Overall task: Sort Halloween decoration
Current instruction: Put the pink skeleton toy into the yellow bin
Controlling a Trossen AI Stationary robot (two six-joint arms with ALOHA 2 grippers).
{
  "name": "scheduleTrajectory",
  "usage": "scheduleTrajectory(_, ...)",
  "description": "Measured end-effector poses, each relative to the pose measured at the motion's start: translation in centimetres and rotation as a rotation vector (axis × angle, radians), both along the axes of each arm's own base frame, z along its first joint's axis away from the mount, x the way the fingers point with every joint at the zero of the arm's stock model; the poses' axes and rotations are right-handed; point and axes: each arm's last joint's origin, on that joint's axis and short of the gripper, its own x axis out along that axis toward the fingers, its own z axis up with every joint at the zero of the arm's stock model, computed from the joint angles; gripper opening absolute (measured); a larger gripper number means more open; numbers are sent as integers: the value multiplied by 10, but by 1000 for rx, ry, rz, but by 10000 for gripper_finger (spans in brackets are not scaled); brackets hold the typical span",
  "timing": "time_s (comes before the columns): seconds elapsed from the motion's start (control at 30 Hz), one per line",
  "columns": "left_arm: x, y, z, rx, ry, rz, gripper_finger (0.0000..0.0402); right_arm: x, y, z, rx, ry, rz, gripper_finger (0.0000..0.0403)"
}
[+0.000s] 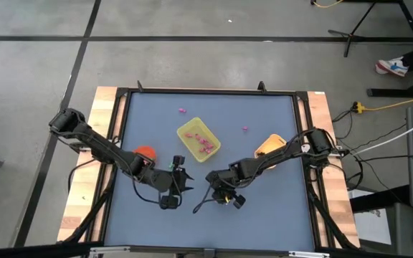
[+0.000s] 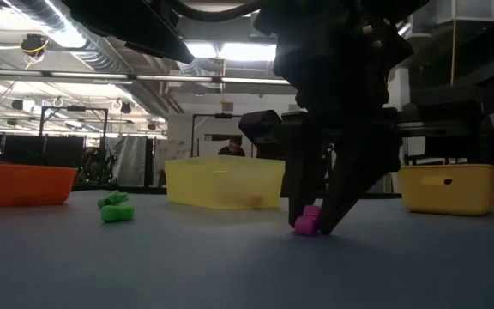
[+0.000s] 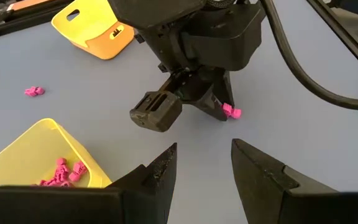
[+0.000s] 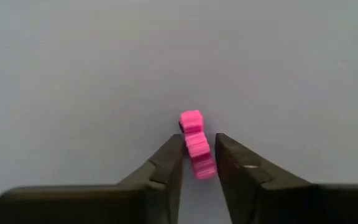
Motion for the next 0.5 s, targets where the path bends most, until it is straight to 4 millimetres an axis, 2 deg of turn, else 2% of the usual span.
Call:
scheduleTrajectory(0.27, 0, 0, 0, 0, 0, 0, 136, 0, 0, 0, -1, 0, -1, 34)
scheduleTrajectory(0.5, 0, 0, 0, 0, 0, 0, 136, 1, 0, 2, -18, -1, -10, 45)
